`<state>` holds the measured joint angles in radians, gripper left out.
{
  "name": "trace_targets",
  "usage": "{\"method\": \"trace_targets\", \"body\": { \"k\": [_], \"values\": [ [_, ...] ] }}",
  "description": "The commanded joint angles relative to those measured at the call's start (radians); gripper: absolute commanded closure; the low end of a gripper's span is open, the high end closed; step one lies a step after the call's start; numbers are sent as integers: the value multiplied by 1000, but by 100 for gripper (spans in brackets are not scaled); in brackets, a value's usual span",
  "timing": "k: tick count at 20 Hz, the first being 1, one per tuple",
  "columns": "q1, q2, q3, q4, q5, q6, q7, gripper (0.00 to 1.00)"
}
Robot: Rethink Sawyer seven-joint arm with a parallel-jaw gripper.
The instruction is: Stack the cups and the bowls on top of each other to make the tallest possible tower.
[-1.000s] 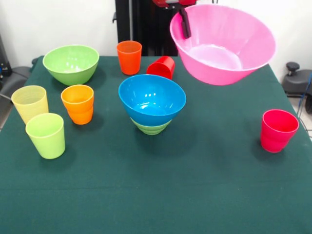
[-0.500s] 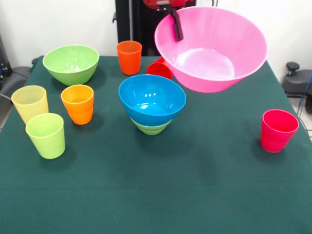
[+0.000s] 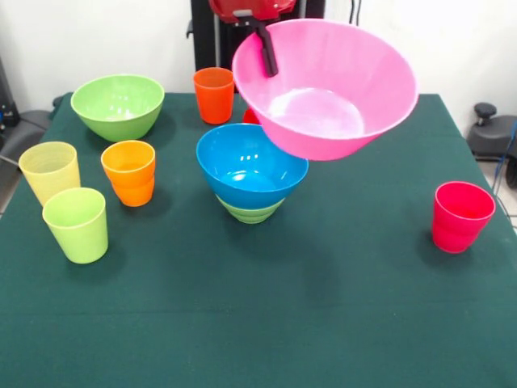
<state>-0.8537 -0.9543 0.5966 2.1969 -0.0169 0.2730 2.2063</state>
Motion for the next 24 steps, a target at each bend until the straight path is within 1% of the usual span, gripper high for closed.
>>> {"method": "trace_targets", "body": {
  "k": [1,3,8,14,17,24],
  "values": [
    [-6,75,-26,-46,-102,79,-69,100],
    [-16,88,-32,-56,-120,79,-73,100],
    [-42,112,-35,-49,-160,54,-71,100],
    [-67,111,-27,-47,-184,69,-66,100],
    [-77,121,-40,-47,-208,65,-66,100],
    [-122,143,-12,-42,-238,45,-69,100]
  ]
}}
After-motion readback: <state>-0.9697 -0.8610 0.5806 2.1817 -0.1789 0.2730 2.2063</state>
